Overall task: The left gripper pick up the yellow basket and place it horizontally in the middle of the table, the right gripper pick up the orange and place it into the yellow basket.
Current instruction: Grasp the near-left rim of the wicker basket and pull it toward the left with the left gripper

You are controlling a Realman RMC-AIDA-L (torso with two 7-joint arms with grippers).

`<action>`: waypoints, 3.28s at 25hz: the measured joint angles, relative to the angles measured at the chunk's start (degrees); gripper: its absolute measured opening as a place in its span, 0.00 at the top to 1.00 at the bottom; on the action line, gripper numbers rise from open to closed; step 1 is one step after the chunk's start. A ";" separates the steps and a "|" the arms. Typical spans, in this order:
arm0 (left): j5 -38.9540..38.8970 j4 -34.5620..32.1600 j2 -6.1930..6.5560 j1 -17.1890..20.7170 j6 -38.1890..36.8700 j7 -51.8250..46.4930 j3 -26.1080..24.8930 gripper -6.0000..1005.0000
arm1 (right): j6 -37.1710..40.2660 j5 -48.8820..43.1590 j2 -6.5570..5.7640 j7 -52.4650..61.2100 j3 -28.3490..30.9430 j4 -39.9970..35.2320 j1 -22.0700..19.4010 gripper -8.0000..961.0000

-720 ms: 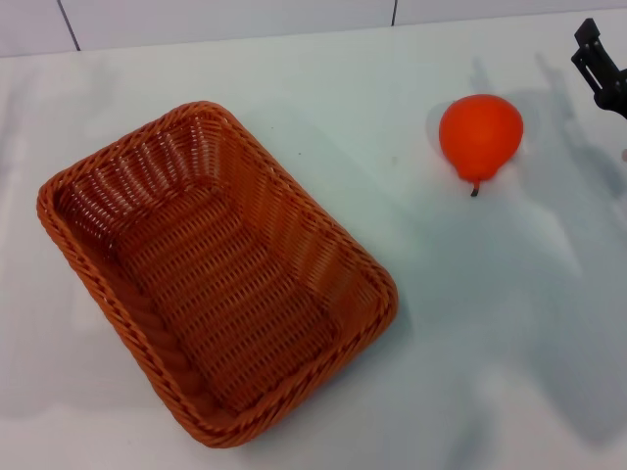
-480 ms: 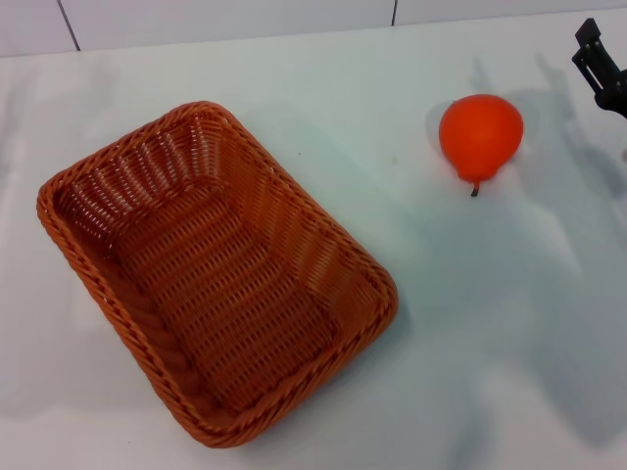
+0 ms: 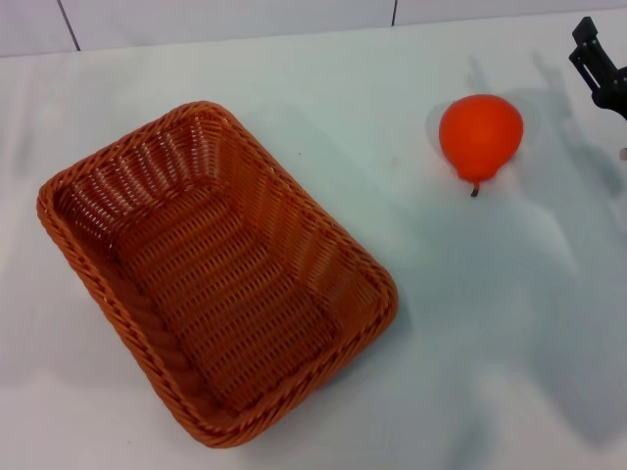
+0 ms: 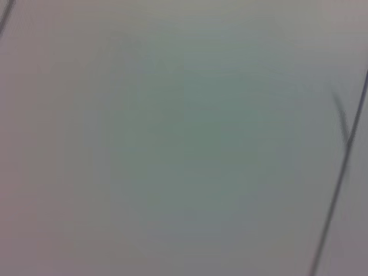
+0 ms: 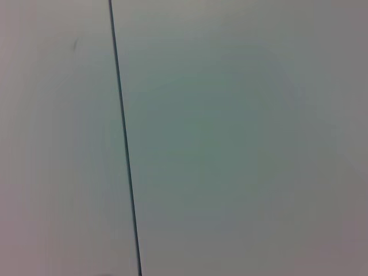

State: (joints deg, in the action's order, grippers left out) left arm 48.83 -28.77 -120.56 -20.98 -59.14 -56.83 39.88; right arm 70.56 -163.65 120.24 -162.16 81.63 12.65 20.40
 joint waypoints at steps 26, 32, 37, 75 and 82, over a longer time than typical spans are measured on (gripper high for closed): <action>61.01 -14.66 15.55 -17.41 -24.86 -57.65 15.16 0.13 | 0.17 -0.05 -0.01 0.01 -0.25 0.19 0.88 0.04; 71.88 -20.29 13.15 -19.45 -25.09 -58.90 14.85 0.13 | 0.24 -0.12 -0.01 0.12 -0.54 0.19 0.44 0.04; 80.94 -24.24 10.35 -20.83 -24.03 -59.77 14.68 0.13 | 0.65 -0.08 0.00 0.15 -1.13 0.18 0.28 0.04; 102.70 -26.20 2.31 -23.37 -16.16 -58.81 15.86 0.13 | 1.16 0.00 0.08 0.97 -3.40 0.27 -0.45 0.05; 104.28 -26.68 1.57 -22.82 -14.47 -58.76 16.28 0.21 | 1.16 0.00 0.08 0.97 -3.41 0.27 -0.45 0.05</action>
State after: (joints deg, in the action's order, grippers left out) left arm 153.11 -55.45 -119.00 -43.81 -73.61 -115.60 56.16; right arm 71.72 -163.65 120.32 -161.19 78.22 12.92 19.95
